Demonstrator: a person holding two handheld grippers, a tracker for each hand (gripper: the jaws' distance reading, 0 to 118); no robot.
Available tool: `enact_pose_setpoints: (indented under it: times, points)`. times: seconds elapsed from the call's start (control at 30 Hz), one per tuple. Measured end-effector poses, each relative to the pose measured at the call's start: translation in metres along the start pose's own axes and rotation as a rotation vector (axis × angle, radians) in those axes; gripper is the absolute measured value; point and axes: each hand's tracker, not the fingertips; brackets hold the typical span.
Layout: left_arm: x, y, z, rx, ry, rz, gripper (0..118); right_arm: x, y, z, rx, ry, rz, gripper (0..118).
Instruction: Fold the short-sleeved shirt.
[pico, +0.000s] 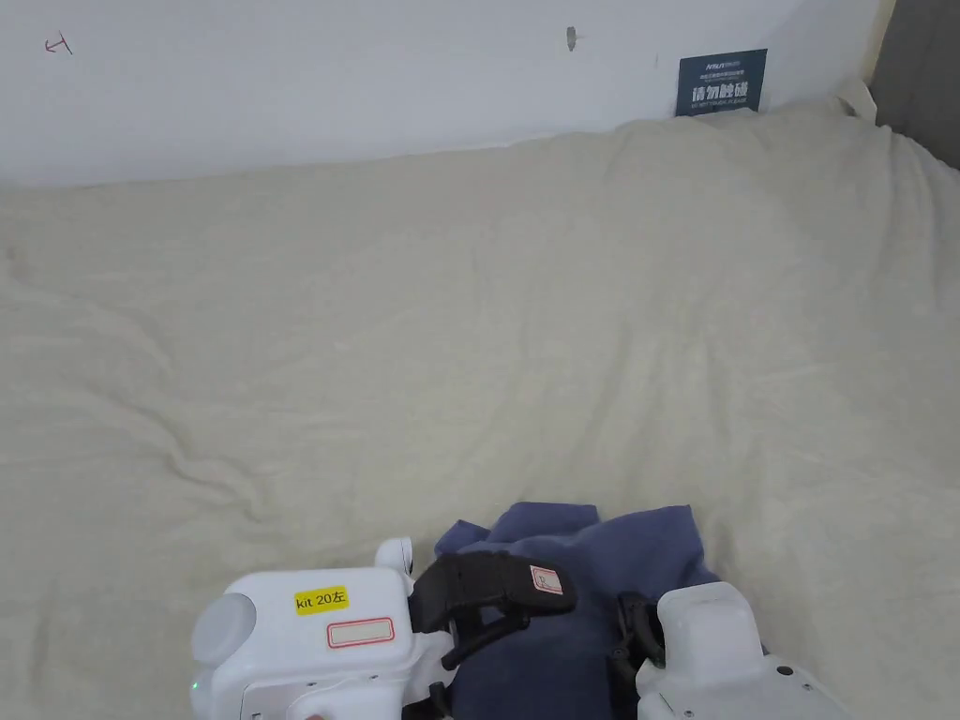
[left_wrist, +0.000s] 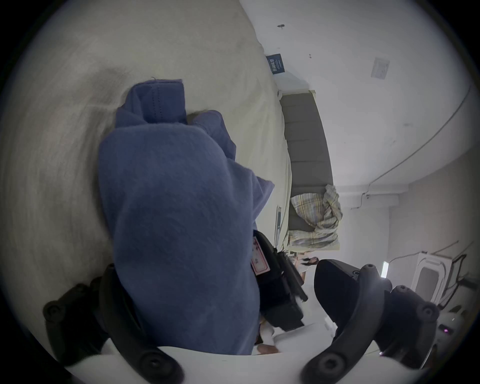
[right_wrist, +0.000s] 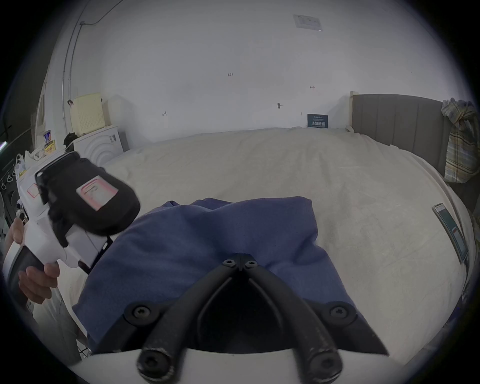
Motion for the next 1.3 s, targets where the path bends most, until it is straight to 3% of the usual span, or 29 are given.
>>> enact_pose_setpoints:
  times: [0.03, 0.1, 0.13, 0.2, 0.4, 0.57, 0.77, 0.87, 1.03, 1.3]
  points:
    - [-0.001, 0.003, 0.001, -0.001, 0.006, 0.005, 102, 0.001, 0.0, 0.001, 0.002, 0.0, -0.007, 0]
    - [-0.004, 0.005, 0.006, 0.042, 0.14, 0.002, 40, 0.001, 0.0, 0.002, 0.005, 0.0, -0.011, 0]
    - [-0.008, 0.005, 0.005, 0.045, 0.213, -0.008, 35, 0.001, 0.001, 0.003, 0.005, -0.007, -0.012, 0]
    - [-0.01, 0.0, 0.009, 0.023, 0.08, 0.025, 34, 0.001, 0.003, 0.007, 0.01, -0.01, -0.008, 0]
    - [0.009, 0.002, 0.031, 0.014, 0.18, -0.1, 32, -0.012, 0.021, 0.035, 0.107, -0.041, 0.016, 0]
    - [0.013, 0.008, 0.086, 0.069, 0.232, -0.14, 31, -0.038, 0.045, 0.063, 0.217, -0.059, 0.025, 0]
    - [0.005, 0.025, 0.192, 0.16, 0.392, -0.195, 31, -0.08, 0.071, 0.081, 0.36, -0.033, -0.049, 0]
    - [-0.002, 0.036, 0.249, 0.221, 0.463, -0.199, 31, -0.107, 0.077, 0.084, 0.421, -0.074, -0.016, 0]
    - [-0.021, 0.053, 0.334, 0.295, 0.589, -0.171, 31, -0.135, 0.09, 0.086, 0.466, -0.069, -0.053, 0]
    - [-0.028, 0.08, 0.424, 0.358, 0.816, -0.188, 31, -0.152, 0.101, 0.08, 0.484, -0.115, -0.021, 0]
